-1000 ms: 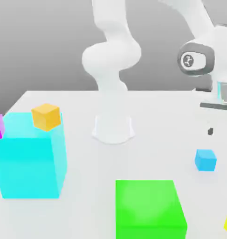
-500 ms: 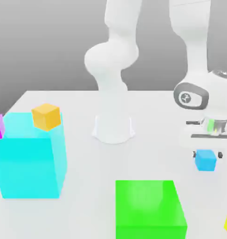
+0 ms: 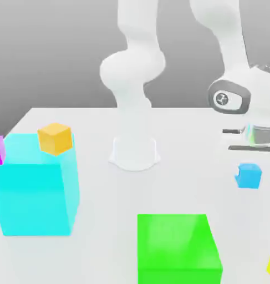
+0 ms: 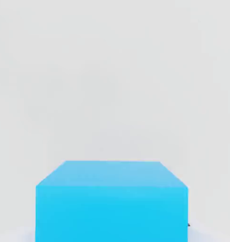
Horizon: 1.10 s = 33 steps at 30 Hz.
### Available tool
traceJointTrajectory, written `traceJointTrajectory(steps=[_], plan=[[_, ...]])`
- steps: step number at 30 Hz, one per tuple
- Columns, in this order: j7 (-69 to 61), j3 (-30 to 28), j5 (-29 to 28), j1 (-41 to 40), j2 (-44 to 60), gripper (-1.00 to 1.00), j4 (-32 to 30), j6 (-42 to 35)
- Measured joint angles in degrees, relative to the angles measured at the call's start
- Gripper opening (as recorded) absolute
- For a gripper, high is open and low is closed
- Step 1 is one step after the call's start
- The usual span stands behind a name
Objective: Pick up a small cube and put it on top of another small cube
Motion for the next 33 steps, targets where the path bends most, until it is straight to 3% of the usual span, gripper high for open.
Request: traceJointTrajectory(steps=[9,19,22,24,25,33], plan=[[11.5,-12.0,-4.8,-19.5,-9.5,-1.00,10.4,-18.0],[21.5,-24.8,-9.4,-37.6,-18.2,-1.00,17.3,-33.2],[23.9,-29.3,-10.0,-43.1,-18.6,-1.00,19.0,-35.6],[24.5,-33.5,-9.2,-46.3,-15.8,-1.00,19.1,-33.0],[24.5,-34.7,-8.9,-47.0,-14.8,1.00,18.8,-31.8],[25.0,-35.1,-9.0,-47.7,-15.2,1.00,20.4,-33.7]])
